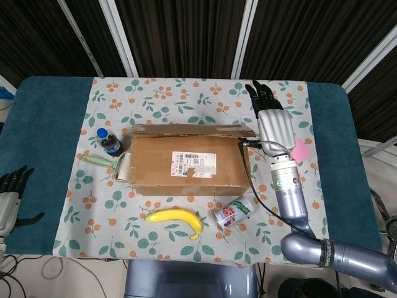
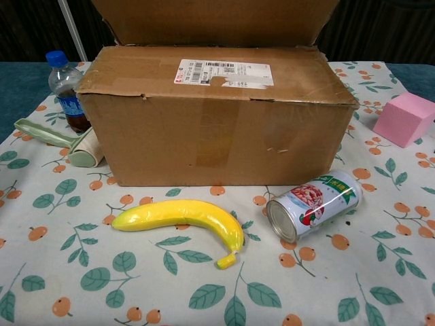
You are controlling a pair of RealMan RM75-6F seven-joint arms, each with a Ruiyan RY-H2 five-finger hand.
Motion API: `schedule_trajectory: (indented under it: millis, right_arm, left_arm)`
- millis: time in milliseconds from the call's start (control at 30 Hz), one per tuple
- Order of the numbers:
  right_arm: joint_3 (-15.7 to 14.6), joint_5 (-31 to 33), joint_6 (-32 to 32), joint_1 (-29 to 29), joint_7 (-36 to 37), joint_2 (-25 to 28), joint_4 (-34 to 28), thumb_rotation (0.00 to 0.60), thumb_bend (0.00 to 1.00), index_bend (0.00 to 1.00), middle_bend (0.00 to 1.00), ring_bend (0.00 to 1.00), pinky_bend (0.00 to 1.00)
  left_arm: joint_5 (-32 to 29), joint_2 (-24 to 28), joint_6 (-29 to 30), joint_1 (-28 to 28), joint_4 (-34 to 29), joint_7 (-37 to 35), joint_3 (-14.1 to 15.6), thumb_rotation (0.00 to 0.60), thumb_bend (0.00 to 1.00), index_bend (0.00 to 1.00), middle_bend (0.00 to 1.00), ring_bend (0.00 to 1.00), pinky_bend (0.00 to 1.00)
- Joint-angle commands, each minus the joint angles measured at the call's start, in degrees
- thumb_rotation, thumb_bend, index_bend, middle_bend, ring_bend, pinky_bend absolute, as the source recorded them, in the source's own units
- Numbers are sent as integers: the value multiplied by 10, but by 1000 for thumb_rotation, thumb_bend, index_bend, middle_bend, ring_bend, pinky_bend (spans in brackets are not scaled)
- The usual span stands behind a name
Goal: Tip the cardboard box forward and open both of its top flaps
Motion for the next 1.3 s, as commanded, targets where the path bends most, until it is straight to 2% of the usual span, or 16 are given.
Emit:
schedule_trajectory:
  millis: [33,233,367,767,900,1000,1100,1200,1300]
  right_arm:
    - [12,19,-11,17,-4,6,18,600,230,0,0,0,248]
    - [36,62,-42,61,-8,5,86,600,230,0,0,0,248]
    - [46,76,-60,98,-6,-4,155,600,229,0,0,0,248]
    - [42,115,-118,175,-1,-41,330,600,223,0,0,0,247]
    - [37,132,-127,184,-1,-52,363,600,223,0,0,0,247]
    - [33,145,-126,181,5,-55,362,600,223,0,0,0,247]
    - [25,143,-118,166,12,-45,331,600,254,0,0,0,247]
    - [17,128,-106,144,28,-22,274,600,316,0,0,0,247]
    - [15,132,-98,115,42,10,189,600,331,0,0,0,247]
  left_arm:
    - [-2,0,0,0,-1,1,-1,600,91,0,0,0,7]
    - [-9,-1,-2,0,-3,2,-2,600,91,0,0,0,7]
    - [-13,0,-3,-1,-5,4,-3,600,91,0,0,0,7]
    - [-18,2,-7,-2,-9,4,-3,600,91,0,0,0,12]
    - [-20,2,-7,-2,-9,2,-4,600,91,0,0,0,12]
    - [-19,2,-7,-2,-9,1,-4,600,91,0,0,0,12]
    - [-18,3,-7,-2,-10,-1,-4,600,91,0,0,0,12]
    - [-18,3,-7,-2,-10,-1,-3,600,91,0,0,0,12]
    - [-17,3,-7,-2,-10,1,-2,600,91,0,0,0,12]
